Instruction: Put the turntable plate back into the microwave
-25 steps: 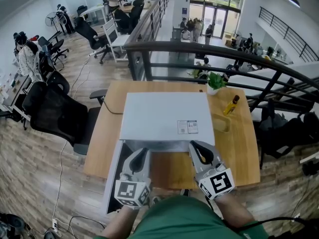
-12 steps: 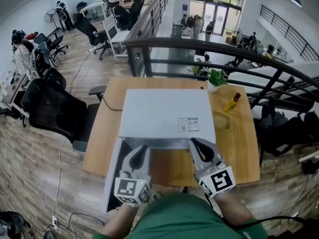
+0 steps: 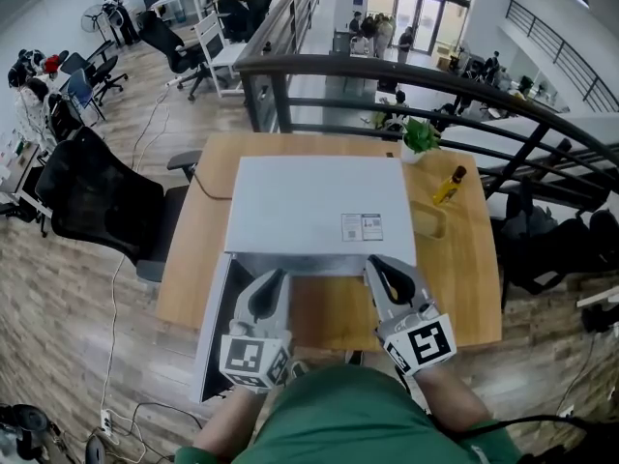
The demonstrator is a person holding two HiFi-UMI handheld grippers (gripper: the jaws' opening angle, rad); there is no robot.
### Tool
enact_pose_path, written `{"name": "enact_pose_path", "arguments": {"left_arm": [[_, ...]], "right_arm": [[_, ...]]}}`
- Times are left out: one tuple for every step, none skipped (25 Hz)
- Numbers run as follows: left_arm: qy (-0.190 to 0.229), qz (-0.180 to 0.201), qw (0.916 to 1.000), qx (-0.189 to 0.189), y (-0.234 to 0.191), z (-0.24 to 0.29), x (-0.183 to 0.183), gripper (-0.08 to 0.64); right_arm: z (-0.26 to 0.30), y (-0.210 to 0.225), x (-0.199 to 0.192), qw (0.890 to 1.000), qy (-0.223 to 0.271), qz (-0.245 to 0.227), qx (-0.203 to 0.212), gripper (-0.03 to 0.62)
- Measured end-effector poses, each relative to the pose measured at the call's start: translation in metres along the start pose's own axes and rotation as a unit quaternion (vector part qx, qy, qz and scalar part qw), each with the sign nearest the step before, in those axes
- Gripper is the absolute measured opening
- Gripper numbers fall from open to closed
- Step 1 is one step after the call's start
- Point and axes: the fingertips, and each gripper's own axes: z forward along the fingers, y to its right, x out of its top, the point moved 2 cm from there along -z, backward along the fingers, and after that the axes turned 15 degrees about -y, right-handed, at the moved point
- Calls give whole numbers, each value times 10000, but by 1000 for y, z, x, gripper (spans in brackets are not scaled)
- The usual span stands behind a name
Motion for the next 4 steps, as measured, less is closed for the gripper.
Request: {"name": "enact_pose_path", "arguments": {"left_arm": [[1, 1, 10000, 4, 1, 0, 0, 41], [-2, -2, 10000, 6, 1, 0, -1, 41], [-6, -8, 10000, 7, 2, 1, -1, 41], [-11, -16, 10000, 7, 2, 1, -2, 41]], "right_arm": [[0, 0, 0, 10000, 3, -6, 3, 3], [-1, 1, -1, 10000, 4, -9, 5, 3], [-1, 1, -1, 10000, 4, -11, 7, 3], [-1, 1, -2, 10000, 5, -13, 9, 3]]}}
